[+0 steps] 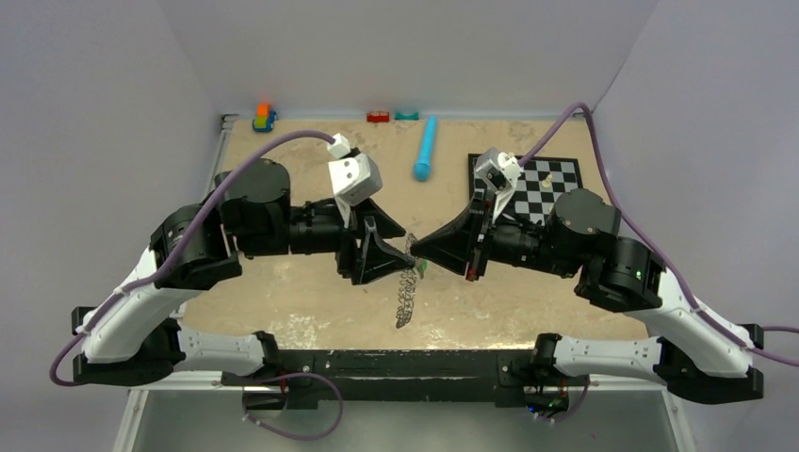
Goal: Remove the keys from the keyring
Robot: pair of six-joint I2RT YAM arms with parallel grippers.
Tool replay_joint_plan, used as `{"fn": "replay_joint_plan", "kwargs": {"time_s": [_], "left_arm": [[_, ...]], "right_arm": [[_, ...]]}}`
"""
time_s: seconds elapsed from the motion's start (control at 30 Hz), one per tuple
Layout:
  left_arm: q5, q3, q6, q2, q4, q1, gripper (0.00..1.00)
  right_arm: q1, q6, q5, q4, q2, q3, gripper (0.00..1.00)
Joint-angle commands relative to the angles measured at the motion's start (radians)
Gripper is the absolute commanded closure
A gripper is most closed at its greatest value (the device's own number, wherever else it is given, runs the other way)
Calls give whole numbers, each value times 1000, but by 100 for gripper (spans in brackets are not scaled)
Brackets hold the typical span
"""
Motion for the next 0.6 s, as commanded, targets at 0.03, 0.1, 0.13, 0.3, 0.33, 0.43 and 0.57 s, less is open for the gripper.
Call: {"fn": "replay_joint_plan", "kwargs": {"time_s": [0.03, 0.1, 0.13, 0.3, 0.33, 0.43, 0.57], "left_arm": [[-94, -56, 4, -113, 44, 2, 48], [-125, -112, 0, -155, 73, 2, 54], [-132, -142, -6, -173, 88, 2, 58], [-90, -333, -71, -238, 303, 2, 63], [-77, -361, -80, -241, 345, 2, 64], [-40, -425, -84, -248, 460, 1, 67], [29, -512, -73, -284, 620, 0, 67]], "right_arm": [[3, 9, 7, 54, -30, 12, 100], [3, 9, 6, 52, -33, 18, 100], [3, 9, 6, 53, -38, 21, 100], [3, 11, 3, 78, -40, 30, 100], [3, 10, 6, 78, -36, 34, 100], [2, 8, 8, 80, -27, 50, 100], [2, 13, -1, 91, -24, 63, 100]]}}
